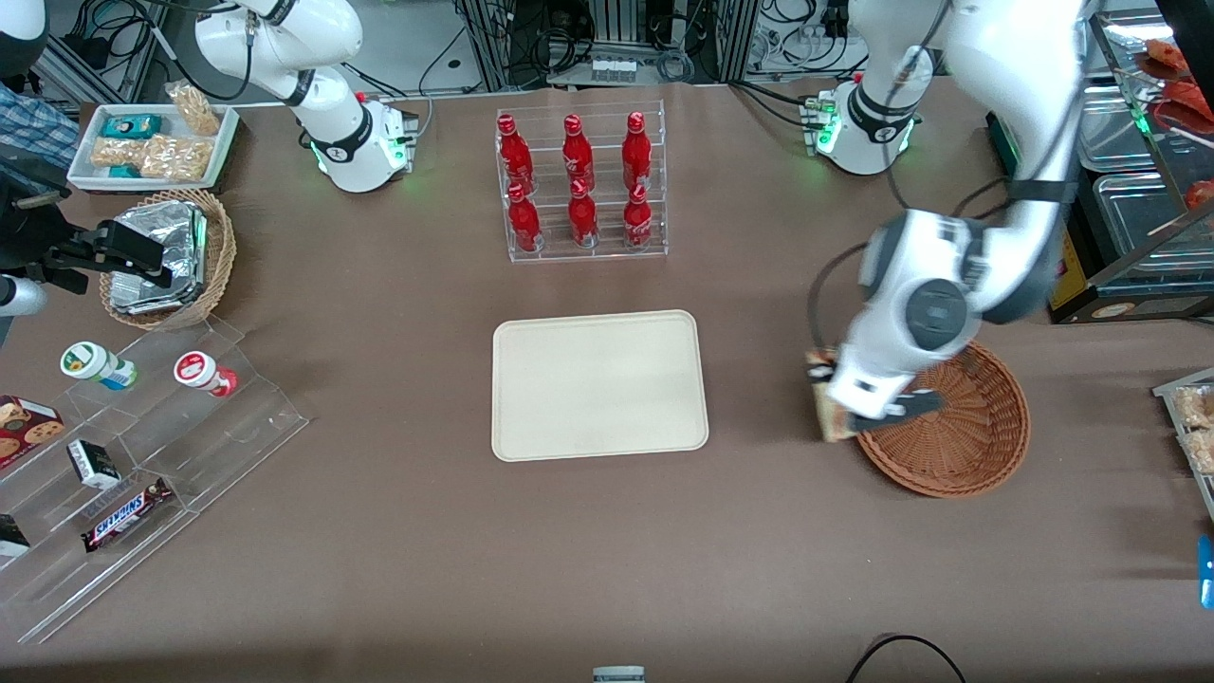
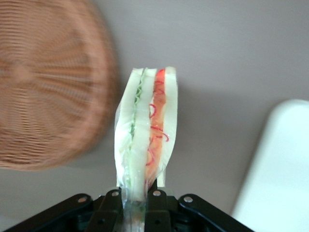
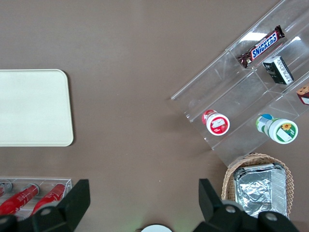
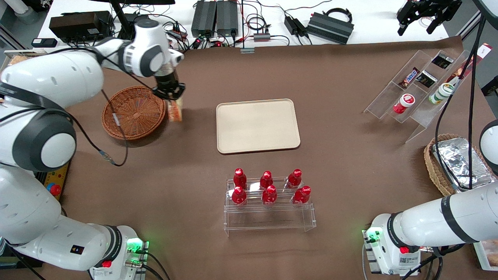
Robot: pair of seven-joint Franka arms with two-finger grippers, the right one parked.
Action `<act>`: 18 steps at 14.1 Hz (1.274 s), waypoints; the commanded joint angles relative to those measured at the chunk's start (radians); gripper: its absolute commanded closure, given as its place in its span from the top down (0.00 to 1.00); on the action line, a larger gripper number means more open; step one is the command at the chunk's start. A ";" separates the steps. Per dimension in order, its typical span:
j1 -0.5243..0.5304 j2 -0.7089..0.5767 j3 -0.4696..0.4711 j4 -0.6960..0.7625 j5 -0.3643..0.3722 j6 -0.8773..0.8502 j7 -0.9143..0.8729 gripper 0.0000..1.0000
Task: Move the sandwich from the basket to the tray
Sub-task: 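Carry the sandwich with the left gripper over the cream tray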
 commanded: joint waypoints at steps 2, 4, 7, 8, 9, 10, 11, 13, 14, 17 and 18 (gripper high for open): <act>-0.163 0.117 0.008 0.163 -0.044 0.022 -0.119 0.00; -0.252 0.170 0.008 0.197 -0.041 0.102 -0.231 0.00; -0.365 0.256 0.008 0.263 -0.029 0.203 -0.372 0.00; -0.392 0.284 0.008 0.293 -0.029 0.205 -0.400 0.00; -0.420 0.319 0.009 0.333 -0.026 0.205 -0.431 0.00; -0.440 0.348 0.011 0.368 -0.024 0.205 -0.452 0.00; -0.452 0.370 0.011 0.389 -0.023 0.207 -0.457 0.00; -0.463 0.396 0.011 0.410 -0.007 0.213 -0.459 0.00; -0.463 0.401 0.011 0.412 0.002 0.214 -0.462 0.00; -0.475 0.411 0.012 0.410 0.007 0.214 -0.465 0.05; -0.475 0.411 0.012 0.410 0.007 0.214 -0.466 0.08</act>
